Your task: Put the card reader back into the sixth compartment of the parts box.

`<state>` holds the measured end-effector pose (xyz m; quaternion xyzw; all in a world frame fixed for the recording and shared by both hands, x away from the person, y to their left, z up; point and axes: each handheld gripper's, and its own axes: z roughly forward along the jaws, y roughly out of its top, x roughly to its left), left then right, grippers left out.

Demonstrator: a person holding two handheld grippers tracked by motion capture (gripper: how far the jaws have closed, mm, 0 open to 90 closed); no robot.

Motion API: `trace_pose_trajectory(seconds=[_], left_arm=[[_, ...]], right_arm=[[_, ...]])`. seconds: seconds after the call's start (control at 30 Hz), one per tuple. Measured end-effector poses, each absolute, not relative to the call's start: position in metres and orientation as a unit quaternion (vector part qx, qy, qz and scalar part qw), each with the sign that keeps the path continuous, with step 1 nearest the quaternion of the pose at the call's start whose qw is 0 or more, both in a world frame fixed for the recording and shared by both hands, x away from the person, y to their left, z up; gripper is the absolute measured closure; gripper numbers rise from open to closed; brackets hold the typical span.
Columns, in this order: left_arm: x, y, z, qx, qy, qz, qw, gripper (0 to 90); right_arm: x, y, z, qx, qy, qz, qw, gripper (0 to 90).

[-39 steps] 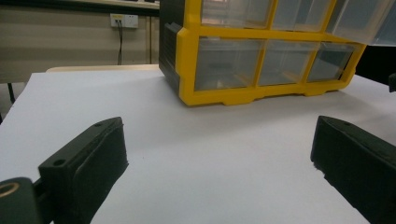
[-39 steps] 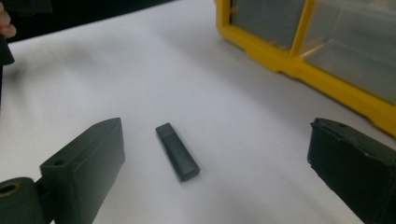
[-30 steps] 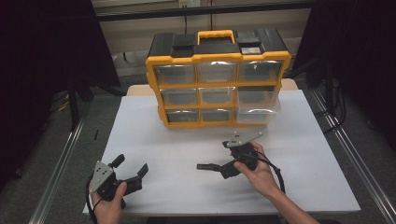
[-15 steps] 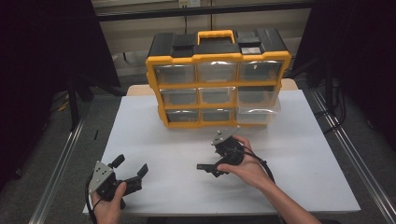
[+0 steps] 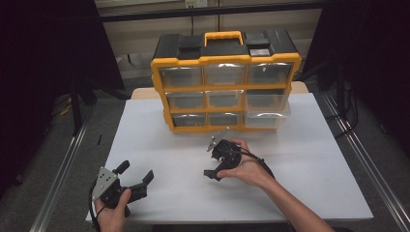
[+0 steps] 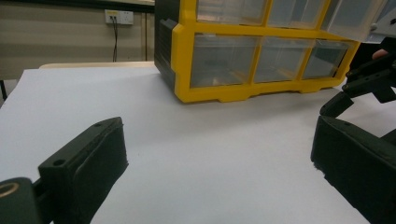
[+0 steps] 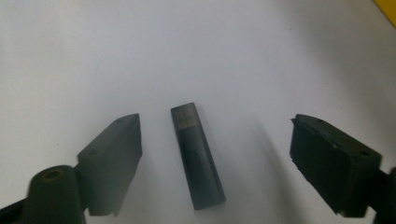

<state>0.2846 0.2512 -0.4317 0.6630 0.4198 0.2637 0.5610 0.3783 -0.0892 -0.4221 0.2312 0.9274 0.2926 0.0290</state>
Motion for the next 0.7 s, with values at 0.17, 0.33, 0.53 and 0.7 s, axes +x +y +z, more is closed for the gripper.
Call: trace_pose_trajectory(seconds=[0.17, 0.33, 0.53, 0.7], left_arm=[[0.285, 0.251, -0.432, 0.664, 0.419, 0.264, 0.561, 3.4], [0.284, 0.251, -0.432, 0.663, 0.419, 0.262, 0.562, 3.4], [0.285, 0.250, -0.432, 0.662, 0.420, 0.262, 0.563, 3.4], [0.284, 0.250, -0.432, 0.662, 0.420, 0.262, 0.563, 3.4]], right_arm=[[0.382, -0.083, -0.423, 0.214, 0.939, 0.270, 0.018, 28.0], [0.382, -0.078, -0.425, 0.203, 0.946, 0.253, 0.011, 37.8], [0.383, -0.078, -0.426, 0.195, 0.951, 0.239, 0.002, 46.6], [0.384, -0.073, -0.428, 0.183, 0.956, 0.227, -0.002, 55.8]])
